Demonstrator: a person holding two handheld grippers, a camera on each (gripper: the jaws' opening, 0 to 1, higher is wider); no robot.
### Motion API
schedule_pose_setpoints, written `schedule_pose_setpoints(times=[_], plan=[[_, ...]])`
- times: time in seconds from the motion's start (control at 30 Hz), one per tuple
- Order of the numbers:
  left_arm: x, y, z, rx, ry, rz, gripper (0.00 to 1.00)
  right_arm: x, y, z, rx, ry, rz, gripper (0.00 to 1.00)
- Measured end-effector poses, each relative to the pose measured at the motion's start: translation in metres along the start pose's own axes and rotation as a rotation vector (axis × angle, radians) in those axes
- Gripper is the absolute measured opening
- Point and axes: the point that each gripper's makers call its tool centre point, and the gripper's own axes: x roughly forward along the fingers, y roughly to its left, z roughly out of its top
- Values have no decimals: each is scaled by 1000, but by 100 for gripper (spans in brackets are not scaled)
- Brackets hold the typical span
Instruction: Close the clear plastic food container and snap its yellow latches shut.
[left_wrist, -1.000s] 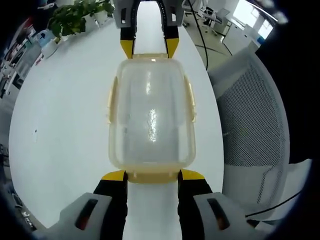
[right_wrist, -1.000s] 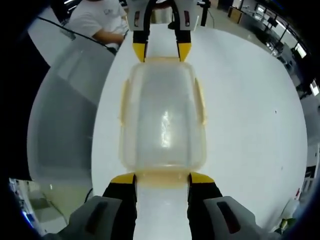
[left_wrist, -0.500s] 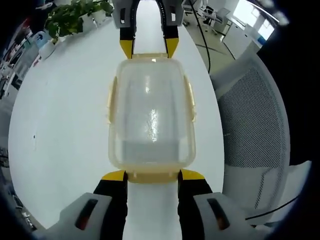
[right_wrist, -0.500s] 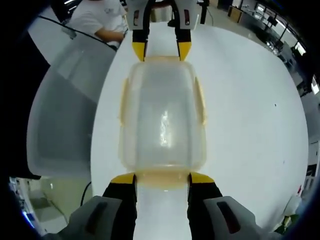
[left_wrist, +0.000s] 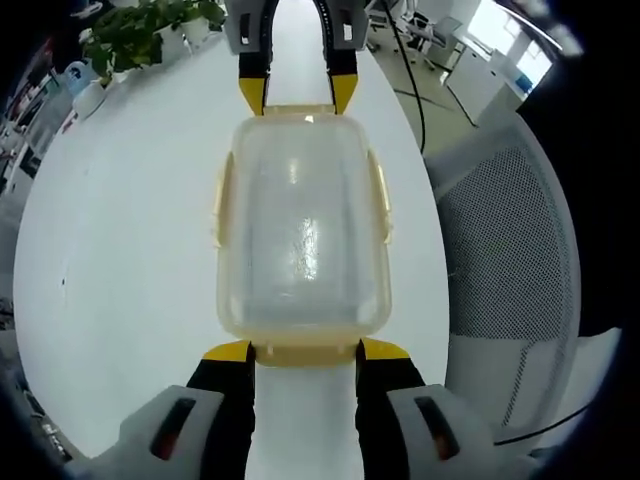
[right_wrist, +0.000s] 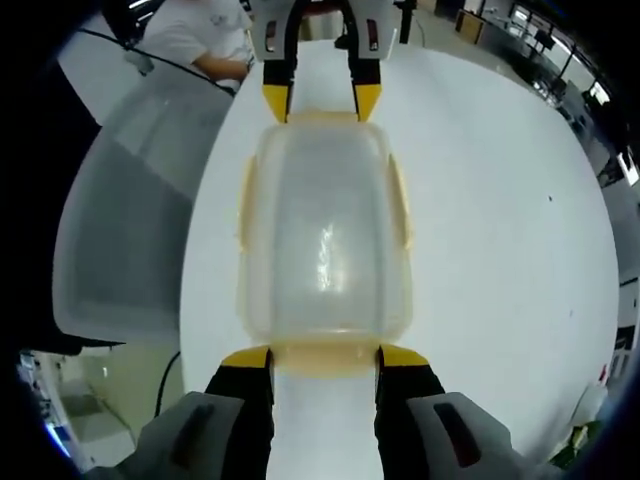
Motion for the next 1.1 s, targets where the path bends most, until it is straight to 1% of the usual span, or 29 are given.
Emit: schedule_pose_setpoints(times=[0.37, 0.6, 0.87, 1.1], plan=[[6, 0, 8, 3, 11, -2, 38, 3, -1, -10, 1, 19, 0, 37], [8, 0, 13, 0, 10, -2, 38, 4, -1, -17, 4, 15, 2, 37], [16, 0, 12, 4, 31, -5, 38, 10, 1, -19, 4, 21, 6, 37], [17, 2, 13, 9, 36, 18, 38, 10, -1, -22, 5, 9, -5, 37]])
